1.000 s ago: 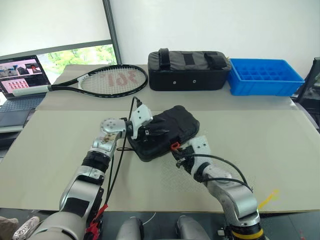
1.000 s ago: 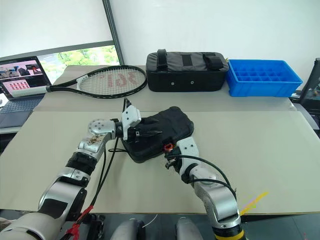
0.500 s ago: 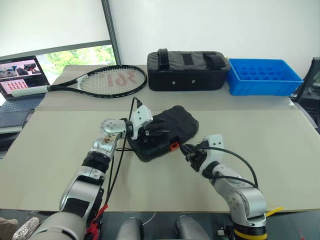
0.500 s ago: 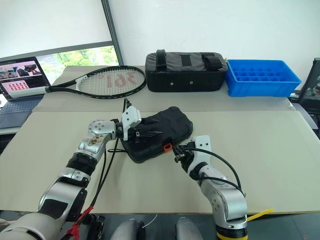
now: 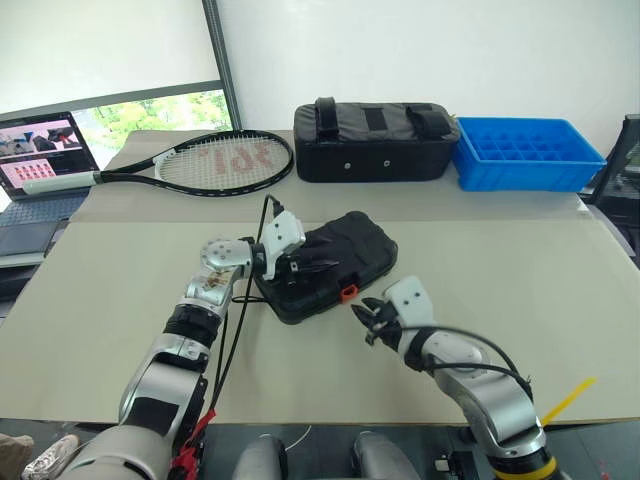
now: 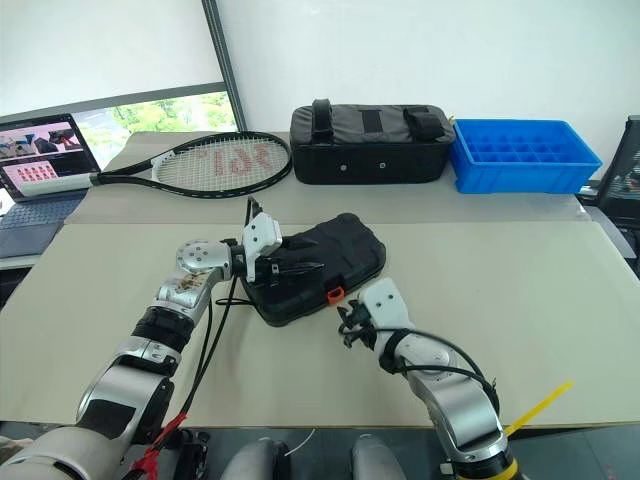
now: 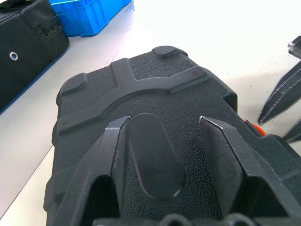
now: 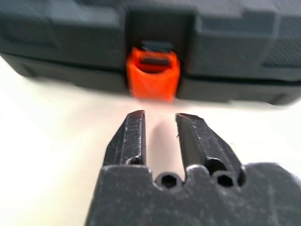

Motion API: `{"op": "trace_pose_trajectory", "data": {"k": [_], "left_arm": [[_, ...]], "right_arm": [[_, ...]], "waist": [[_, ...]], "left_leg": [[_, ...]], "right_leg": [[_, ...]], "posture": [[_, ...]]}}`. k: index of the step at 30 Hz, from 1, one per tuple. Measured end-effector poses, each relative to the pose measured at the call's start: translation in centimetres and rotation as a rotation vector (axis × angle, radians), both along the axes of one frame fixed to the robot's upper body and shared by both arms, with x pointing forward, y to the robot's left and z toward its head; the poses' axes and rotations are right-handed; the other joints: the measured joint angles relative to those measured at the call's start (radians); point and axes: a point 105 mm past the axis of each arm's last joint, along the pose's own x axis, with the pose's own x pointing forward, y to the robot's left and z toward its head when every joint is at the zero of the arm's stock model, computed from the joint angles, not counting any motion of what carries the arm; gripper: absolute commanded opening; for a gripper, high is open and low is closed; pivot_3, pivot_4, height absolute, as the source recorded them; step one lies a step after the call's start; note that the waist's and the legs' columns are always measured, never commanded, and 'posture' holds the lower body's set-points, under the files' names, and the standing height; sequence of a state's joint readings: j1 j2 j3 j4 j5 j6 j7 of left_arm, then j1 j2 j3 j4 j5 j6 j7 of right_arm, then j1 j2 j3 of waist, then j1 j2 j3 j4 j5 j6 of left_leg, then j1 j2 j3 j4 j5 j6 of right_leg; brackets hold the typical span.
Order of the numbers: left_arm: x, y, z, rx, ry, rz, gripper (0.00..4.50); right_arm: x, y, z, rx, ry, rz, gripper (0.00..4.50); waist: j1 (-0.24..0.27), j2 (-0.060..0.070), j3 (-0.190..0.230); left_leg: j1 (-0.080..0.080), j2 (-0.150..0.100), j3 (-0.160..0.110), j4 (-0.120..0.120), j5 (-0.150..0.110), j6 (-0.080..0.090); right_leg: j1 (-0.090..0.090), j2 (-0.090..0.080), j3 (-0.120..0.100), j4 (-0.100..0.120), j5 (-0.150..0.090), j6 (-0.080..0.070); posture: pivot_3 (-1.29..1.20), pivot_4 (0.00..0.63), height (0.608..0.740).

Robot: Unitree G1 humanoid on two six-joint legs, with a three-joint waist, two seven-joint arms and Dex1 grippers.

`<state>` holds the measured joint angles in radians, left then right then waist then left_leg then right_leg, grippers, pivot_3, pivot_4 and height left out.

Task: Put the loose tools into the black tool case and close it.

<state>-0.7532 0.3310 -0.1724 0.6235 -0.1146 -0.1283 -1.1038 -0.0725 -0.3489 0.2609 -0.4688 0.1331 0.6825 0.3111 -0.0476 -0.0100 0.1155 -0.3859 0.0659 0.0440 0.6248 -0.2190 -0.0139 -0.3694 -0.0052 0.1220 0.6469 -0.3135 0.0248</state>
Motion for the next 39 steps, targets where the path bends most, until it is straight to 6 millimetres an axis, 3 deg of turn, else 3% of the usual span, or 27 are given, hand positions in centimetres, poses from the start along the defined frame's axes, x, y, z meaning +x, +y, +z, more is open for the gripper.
{"op": "trace_pose_trajectory", "data": {"k": [3,9,15,19,25,37,39], "left_arm": [[0.1,0.1,0.0,-0.009,0.002,0.015,2.50],[0.4,0.5,0.2,-0.030,0.024,0.054,2.50],[0.5,0.5,0.2,-0.034,0.043,0.072,2.50],[0.5,0.5,0.2,-0.037,0.040,0.076,2.50],[0.4,0.6,0.3,-0.040,0.035,0.080,2.50],[0.2,0.7,0.1,-0.044,0.039,0.092,2.50],[0.1,0.7,0.1,-0.045,0.039,0.092,2.50]], "right_arm": [[0.3,0.9,-0.4,0.012,0.007,-0.020,3.38],[0.7,2.3,-0.3,0.077,0.009,-0.076,3.38],[1.4,1.7,-1.1,0.034,0.004,-0.135,3.38],[1.7,1.6,-1.1,0.027,-0.021,-0.133,2.31],[1.5,2.5,-1.4,0.022,-0.035,-0.070,0.25],[1.5,2.7,-1.5,-0.021,-0.081,-0.021,0.25],[1.6,2.5,-1.5,-0.018,-0.080,-0.027,1.05]], "waist": [[0.001,0.000,-0.001],[0.001,-0.001,-0.003],[0.001,-0.001,-0.003],[0.001,-0.001,-0.003],[0.001,-0.002,-0.003],[0.000,-0.002,-0.003],[0.000,-0.002,-0.003]], "left_leg": [[0.000,0.000,0.000,0.000,0.000,0.000],[0.000,0.000,0.000,0.001,0.000,0.000],[0.000,0.000,0.000,0.000,0.000,0.000],[0.000,0.000,0.000,0.000,0.000,0.000],[-0.001,0.000,0.000,0.001,0.000,0.000],[0.000,0.000,0.000,0.000,0.000,0.000],[0.000,0.000,0.000,0.000,0.000,0.000]], "right_leg": [[0.000,0.000,0.000,0.000,0.000,0.000],[0.000,0.000,0.000,0.000,0.000,0.000],[0.000,0.000,0.000,0.000,0.000,0.000],[0.000,0.000,0.000,0.000,0.000,0.000],[0.000,0.000,0.000,0.000,0.000,0.000],[0.000,0.000,0.000,0.000,0.000,0.000],[0.000,0.000,0.000,0.000,0.000,0.000]], "posture": [[0.00,0.150,0.707],[0.00,0.150,0.707],[0.00,0.150,0.707],[0.00,0.150,0.707],[0.00,0.150,0.707],[0.00,0.150,0.707],[0.00,0.150,0.707]]}}
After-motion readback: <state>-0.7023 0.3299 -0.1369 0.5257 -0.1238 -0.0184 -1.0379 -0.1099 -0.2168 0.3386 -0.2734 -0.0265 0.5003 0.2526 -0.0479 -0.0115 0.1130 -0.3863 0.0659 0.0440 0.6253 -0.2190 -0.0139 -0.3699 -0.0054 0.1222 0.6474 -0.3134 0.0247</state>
